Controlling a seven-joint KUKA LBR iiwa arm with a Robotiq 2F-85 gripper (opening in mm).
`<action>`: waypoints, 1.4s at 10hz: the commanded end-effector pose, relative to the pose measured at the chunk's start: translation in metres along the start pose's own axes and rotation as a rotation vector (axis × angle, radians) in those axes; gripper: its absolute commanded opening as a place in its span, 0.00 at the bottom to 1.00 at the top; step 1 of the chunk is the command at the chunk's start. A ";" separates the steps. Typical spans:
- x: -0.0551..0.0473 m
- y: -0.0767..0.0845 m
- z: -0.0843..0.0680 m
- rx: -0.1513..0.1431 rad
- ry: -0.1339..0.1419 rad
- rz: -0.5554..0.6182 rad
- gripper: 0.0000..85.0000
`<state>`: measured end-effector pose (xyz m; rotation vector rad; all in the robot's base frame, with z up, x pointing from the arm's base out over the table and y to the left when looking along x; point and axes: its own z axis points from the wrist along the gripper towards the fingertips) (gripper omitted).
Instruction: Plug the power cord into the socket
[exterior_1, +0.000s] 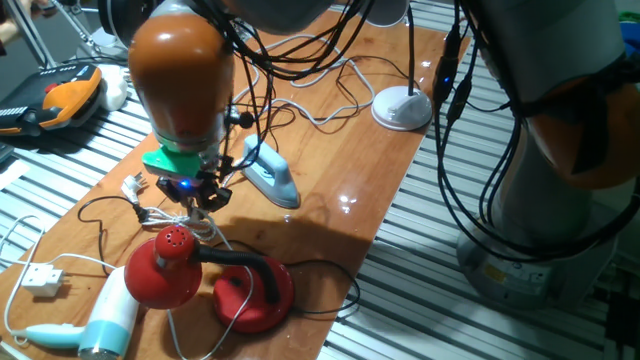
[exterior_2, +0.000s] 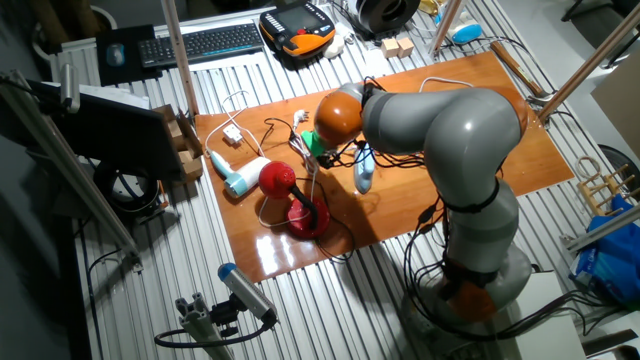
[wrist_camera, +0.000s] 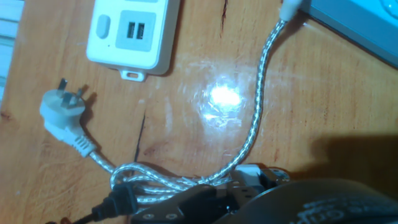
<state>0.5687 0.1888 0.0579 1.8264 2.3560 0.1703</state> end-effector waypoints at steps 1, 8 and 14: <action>-0.001 0.000 -0.002 0.017 0.012 -0.001 0.00; -0.020 -0.001 -0.034 0.067 0.090 0.022 0.00; -0.059 0.003 -0.068 0.079 0.105 0.012 0.00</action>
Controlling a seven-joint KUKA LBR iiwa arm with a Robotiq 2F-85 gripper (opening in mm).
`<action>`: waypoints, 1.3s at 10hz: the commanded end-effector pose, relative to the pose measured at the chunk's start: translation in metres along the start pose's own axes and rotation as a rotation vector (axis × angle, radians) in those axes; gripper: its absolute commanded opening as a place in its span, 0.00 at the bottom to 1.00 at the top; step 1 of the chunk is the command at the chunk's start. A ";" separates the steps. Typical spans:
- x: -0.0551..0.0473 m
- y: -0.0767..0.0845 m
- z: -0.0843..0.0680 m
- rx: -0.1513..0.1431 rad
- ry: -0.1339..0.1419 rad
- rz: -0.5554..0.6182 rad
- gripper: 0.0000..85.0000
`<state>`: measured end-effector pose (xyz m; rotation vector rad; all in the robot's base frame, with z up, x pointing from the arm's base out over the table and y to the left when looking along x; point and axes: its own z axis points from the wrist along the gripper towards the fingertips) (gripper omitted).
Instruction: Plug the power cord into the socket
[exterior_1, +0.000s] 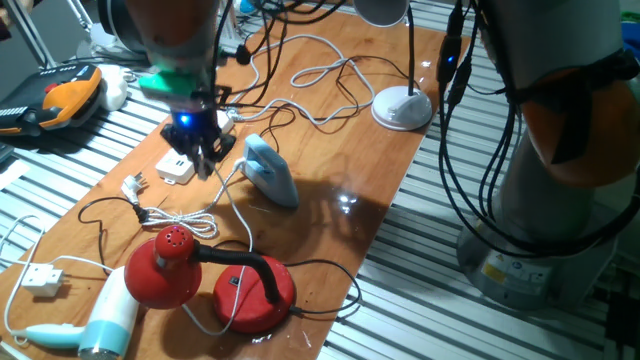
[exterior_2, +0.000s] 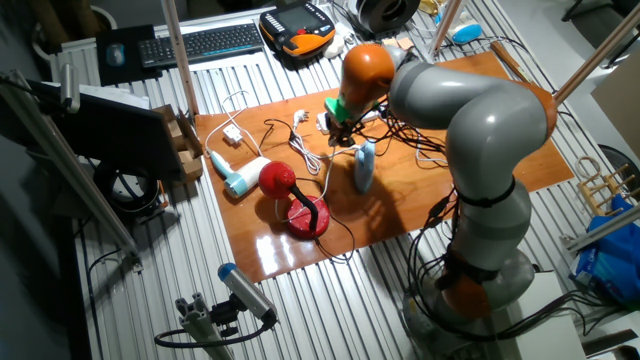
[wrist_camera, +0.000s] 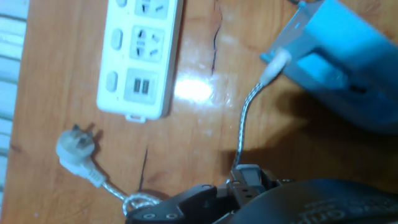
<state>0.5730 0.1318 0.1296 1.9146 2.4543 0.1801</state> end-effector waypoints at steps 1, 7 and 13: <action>-0.003 -0.001 -0.004 0.002 0.001 0.005 0.00; -0.011 -0.004 -0.008 0.010 -0.010 0.067 0.00; -0.011 -0.004 -0.008 0.015 0.000 0.118 0.00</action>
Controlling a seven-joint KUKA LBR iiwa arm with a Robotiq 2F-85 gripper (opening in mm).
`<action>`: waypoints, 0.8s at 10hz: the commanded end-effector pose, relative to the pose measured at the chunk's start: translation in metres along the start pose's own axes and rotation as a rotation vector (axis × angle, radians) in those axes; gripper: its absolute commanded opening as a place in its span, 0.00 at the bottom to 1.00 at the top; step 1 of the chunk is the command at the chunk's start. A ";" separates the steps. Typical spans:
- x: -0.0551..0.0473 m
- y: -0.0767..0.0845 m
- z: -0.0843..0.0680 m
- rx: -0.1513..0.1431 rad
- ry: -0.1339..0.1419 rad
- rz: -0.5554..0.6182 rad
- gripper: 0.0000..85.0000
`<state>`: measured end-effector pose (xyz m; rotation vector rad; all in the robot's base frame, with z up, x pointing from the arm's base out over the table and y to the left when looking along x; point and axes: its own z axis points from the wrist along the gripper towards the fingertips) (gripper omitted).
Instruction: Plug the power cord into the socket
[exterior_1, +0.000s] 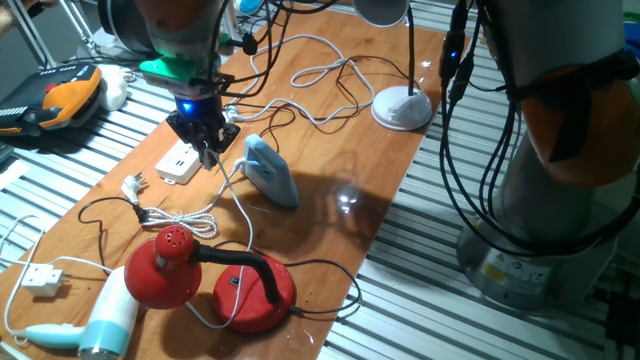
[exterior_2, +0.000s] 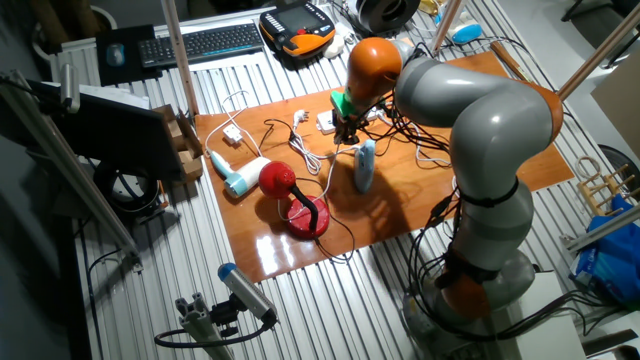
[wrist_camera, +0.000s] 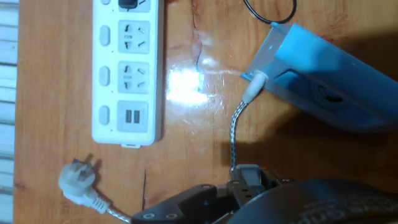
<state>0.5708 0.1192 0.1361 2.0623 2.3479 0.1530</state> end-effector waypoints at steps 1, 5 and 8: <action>0.000 0.000 0.000 -0.008 -0.022 -0.015 0.00; 0.000 0.000 0.000 -0.013 -0.058 -0.044 0.00; -0.017 0.018 -0.003 -0.024 -0.072 -0.008 0.00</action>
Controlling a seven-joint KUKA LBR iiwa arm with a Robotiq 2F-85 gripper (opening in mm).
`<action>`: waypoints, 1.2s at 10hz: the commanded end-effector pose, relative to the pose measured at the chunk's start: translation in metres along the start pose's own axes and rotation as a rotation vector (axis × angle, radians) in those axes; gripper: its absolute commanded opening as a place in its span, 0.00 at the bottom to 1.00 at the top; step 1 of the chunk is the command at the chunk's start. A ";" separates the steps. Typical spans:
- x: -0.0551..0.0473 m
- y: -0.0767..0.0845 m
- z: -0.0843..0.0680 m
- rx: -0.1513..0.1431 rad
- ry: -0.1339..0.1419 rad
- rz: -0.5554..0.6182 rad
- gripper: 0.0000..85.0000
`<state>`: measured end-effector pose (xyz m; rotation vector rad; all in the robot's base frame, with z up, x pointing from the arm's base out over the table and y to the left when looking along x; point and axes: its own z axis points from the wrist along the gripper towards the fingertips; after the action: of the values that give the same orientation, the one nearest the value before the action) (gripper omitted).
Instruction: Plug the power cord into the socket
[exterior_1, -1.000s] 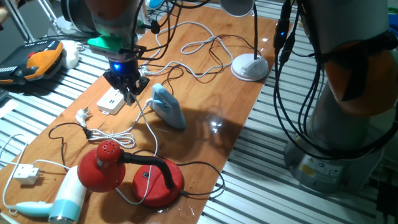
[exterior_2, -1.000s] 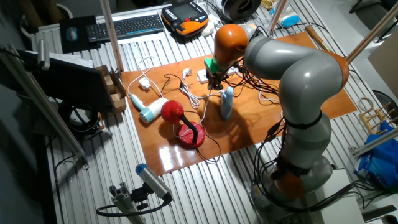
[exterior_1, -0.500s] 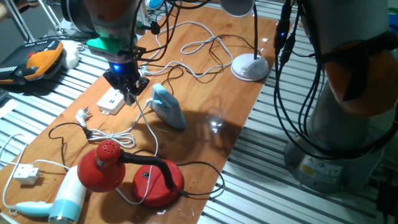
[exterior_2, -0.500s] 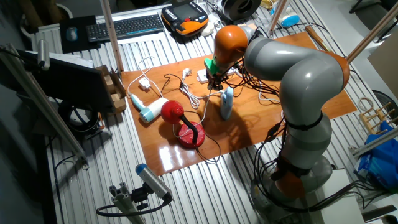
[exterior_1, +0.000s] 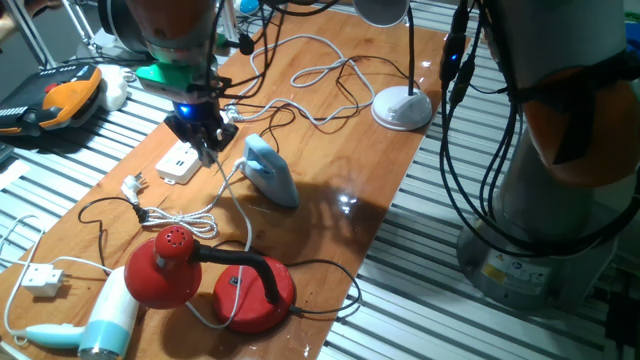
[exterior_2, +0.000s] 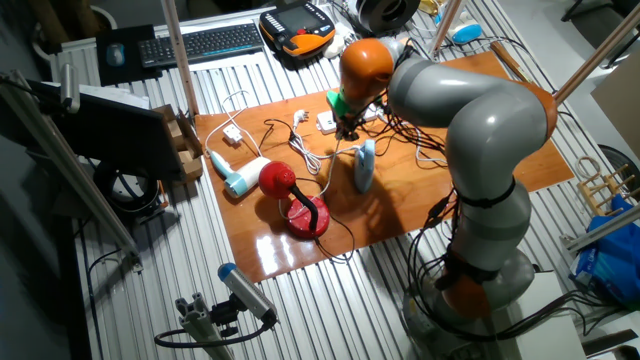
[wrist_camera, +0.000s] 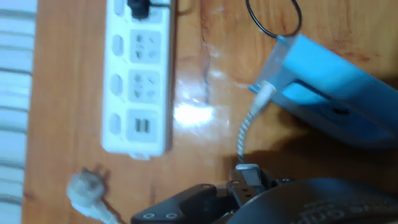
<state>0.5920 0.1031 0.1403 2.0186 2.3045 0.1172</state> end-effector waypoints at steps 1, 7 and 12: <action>-0.007 0.005 -0.001 0.001 0.014 0.004 0.00; -0.045 0.033 0.006 0.008 0.017 -0.008 0.00; -0.055 0.046 0.005 0.011 0.020 0.016 0.00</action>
<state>0.6451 0.0543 0.1409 2.0424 2.3125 0.1189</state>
